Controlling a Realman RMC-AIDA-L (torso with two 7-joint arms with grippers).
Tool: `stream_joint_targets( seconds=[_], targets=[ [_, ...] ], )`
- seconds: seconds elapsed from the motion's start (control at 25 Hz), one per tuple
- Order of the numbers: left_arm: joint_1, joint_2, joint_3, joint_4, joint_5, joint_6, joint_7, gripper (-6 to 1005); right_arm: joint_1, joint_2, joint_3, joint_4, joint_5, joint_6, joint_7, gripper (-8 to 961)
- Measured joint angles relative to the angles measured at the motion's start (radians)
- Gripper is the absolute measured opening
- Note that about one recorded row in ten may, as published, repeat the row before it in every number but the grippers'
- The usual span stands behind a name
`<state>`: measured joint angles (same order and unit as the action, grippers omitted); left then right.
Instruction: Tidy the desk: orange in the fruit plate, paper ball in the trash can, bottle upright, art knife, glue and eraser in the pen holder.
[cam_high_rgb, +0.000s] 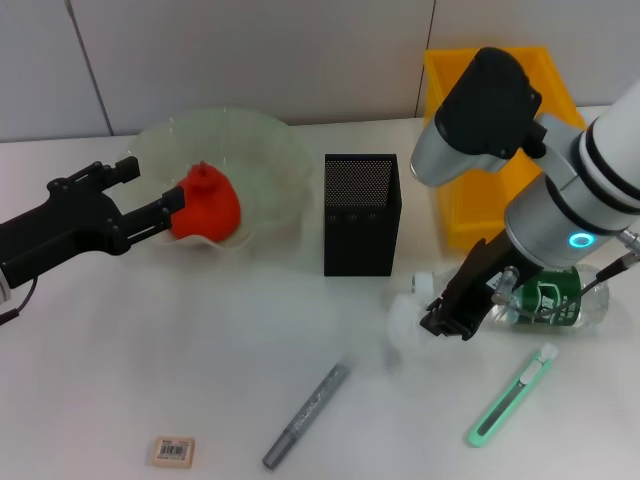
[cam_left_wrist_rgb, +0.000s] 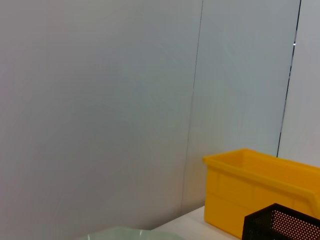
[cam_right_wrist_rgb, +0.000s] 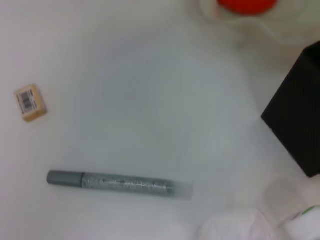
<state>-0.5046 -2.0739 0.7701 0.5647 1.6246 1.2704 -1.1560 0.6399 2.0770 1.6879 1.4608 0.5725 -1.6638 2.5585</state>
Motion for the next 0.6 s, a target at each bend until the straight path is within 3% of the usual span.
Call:
stream_joint_targets(
  seconds=[0.28, 0.48, 0.6],
  targets=[
    [0.000, 0.000, 0.000, -0.003, 0.000, 0.001, 0.002, 777, -0.007, 0.000, 0.001, 0.036, -0.008, -0.019, 0.005, 94],
    [0.002, 0.000, 0.000, -0.003, 0.000, 0.001, 0.003, 776, -0.026, 0.000, 0.024, 0.155, -0.084, -0.029, 0.019, 93],
    [0.004, 0.000, 0.000, -0.005, 0.000, 0.001, 0.012, 776, -0.033, 0.000, 0.094, 0.244, -0.105, -0.048, 0.020, 93]
  ],
)
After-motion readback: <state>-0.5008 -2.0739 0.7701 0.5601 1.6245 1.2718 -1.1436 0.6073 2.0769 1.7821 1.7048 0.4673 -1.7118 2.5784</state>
